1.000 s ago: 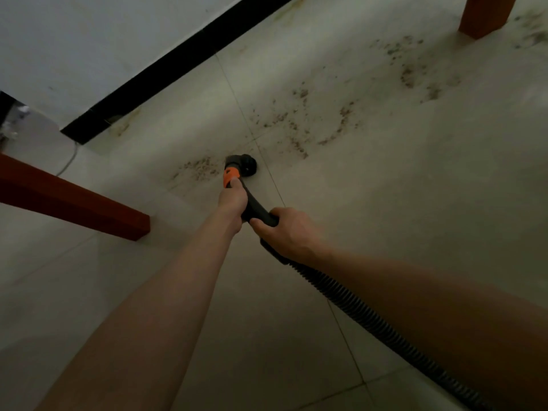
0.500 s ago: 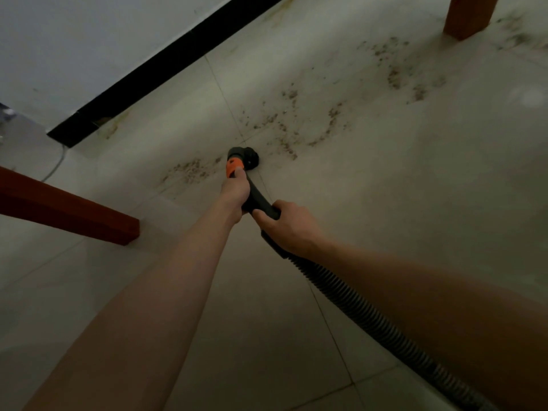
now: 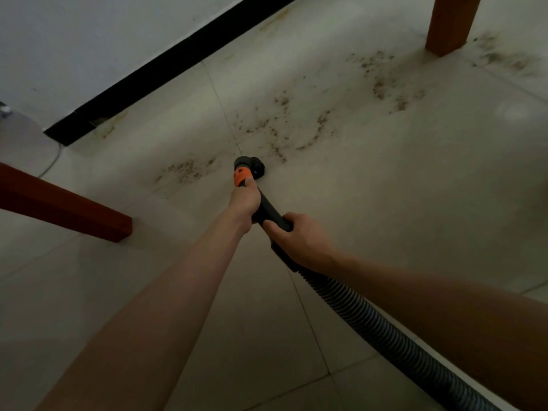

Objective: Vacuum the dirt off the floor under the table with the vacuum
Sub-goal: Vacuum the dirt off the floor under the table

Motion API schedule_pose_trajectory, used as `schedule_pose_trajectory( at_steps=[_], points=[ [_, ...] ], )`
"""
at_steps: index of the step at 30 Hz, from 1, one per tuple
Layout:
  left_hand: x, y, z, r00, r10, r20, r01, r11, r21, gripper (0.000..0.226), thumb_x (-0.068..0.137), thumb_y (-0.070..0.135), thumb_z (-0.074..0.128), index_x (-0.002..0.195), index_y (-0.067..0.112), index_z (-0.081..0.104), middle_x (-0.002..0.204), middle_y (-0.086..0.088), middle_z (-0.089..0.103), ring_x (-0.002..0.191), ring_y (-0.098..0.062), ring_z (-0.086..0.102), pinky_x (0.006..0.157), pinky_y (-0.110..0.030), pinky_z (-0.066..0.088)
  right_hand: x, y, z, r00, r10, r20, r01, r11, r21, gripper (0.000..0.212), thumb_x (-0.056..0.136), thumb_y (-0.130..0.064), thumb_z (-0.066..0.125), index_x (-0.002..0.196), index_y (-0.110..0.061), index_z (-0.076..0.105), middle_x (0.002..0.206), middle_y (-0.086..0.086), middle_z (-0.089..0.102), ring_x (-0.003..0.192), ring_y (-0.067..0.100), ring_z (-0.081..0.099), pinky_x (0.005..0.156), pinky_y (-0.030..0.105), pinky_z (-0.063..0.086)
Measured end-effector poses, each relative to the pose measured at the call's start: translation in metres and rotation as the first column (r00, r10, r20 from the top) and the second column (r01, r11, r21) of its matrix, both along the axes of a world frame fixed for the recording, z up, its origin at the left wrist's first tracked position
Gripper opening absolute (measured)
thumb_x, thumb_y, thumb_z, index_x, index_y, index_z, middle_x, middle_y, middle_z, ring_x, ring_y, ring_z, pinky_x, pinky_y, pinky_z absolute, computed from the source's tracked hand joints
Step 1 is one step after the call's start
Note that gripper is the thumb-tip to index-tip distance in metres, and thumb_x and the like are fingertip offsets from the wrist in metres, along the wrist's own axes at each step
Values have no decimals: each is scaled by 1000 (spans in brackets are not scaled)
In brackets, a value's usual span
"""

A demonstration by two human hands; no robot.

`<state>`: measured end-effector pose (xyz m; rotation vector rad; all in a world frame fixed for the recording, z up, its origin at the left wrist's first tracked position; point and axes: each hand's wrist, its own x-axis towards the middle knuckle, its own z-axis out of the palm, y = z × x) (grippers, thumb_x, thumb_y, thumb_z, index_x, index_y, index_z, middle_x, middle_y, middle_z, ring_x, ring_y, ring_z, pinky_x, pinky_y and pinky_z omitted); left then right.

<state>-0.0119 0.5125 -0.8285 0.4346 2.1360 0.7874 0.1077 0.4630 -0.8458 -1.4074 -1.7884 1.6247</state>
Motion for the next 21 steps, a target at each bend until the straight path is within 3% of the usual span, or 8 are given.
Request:
schedule_pose_trajectory(
  at_steps=[3, 8, 15, 18, 21],
  points=[
    [13, 4, 0, 1000, -20, 12, 20, 1000, 22, 38, 101, 42, 28, 109, 6, 39, 87, -8, 49, 91, -25, 51, 86, -37, 47, 7, 0, -2, 998, -42, 47, 41, 999, 29, 34, 92, -49, 49, 89, -16, 57, 74, 5, 67, 62, 21, 67, 63, 38, 59],
    [22, 6, -1, 999, -52, 1, 52, 998, 30, 39, 101, 43, 28, 104, 6, 39, 96, -11, 51, 91, -26, 53, 89, -38, 48, 15, 2, -6, 998, -55, 43, 53, 998, 31, 33, 91, -49, 50, 89, -17, 58, 74, 6, 68, 62, 21, 67, 64, 39, 59],
    [-13, -5, 2, 998, 64, -28, -63, 998, 23, 39, 101, 42, 29, 108, 5, 41, 93, -11, 52, 90, -26, 52, 86, -37, 48, -16, 6, -1, 999, 48, 8, -48, 999, -1, 32, 90, -48, 52, 81, -18, 56, 71, 1, 65, 60, 16, 64, 56, 27, 53],
    [-33, -13, 4, 992, 104, -78, -102, 995, 18, 47, 101, 40, 29, 124, 1, 43, 112, -16, 55, 98, -29, 55, 90, -39, 48, -35, 2, 3, 996, 92, -15, -93, 994, -59, 36, 90, -48, 52, 90, -13, 60, 81, 7, 69, 68, 21, 67, 61, 30, 56],
    [-46, -24, 5, 983, 127, -129, -130, 992, -11, 50, 101, 40, 30, 131, 0, 40, 122, -17, 54, 108, -31, 55, 94, -41, 48, -43, -3, 5, 989, 146, -14, -147, 988, -57, 36, 91, -49, 52, 90, -13, 59, 75, 3, 64, 62, 15, 62, 53, 22, 48]
  ],
)
